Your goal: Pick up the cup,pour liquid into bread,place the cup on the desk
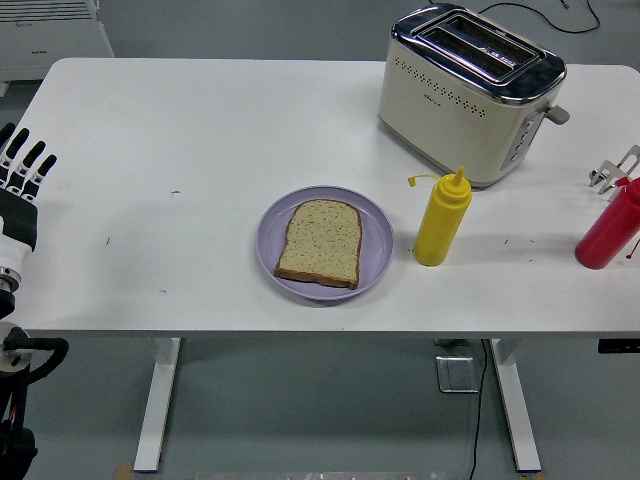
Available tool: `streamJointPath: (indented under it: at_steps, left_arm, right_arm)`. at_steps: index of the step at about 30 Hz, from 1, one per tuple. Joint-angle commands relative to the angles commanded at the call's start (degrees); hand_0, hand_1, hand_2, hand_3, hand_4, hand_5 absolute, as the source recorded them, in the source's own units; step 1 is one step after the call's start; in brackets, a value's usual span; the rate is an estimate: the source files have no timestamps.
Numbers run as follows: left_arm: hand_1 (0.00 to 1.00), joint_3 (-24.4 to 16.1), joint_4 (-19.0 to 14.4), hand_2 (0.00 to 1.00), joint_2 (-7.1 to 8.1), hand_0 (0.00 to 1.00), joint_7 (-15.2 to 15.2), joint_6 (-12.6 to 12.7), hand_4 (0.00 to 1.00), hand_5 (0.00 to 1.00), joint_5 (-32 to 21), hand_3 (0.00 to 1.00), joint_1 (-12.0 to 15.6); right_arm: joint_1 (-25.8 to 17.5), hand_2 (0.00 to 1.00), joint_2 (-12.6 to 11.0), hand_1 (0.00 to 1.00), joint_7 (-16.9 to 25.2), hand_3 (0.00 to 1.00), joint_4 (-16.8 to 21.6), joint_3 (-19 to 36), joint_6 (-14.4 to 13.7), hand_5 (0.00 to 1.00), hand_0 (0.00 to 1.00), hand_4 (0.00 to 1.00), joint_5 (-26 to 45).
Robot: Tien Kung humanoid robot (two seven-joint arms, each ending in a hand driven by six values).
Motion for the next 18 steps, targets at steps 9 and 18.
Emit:
streamJointPath:
  at_steps: [9, 18]
  left_arm:
    - [0.762, -0.22, -0.16, 0.808, -0.2, 0.717, -0.25, 0.1, 0.661, 0.998, -0.12, 0.713, 0.42]
    - [0.76, -0.48, -0.41, 0.807, -0.13, 0.717, -0.19, 0.1, 0.662, 0.998, -0.07, 0.71, 0.75]
  right_arm:
    - [7.37, 0.783, -2.07, 0.763, -9.24, 0.819, -10.53, 3.57, 7.85, 0.499, 0.84, 0.659, 19.16]
    - [9.55, 0.752, -1.34, 0.752, -13.28, 0.78, -15.81, 3.93, 10.31, 0.563, 0.815, 0.624, 20.9]
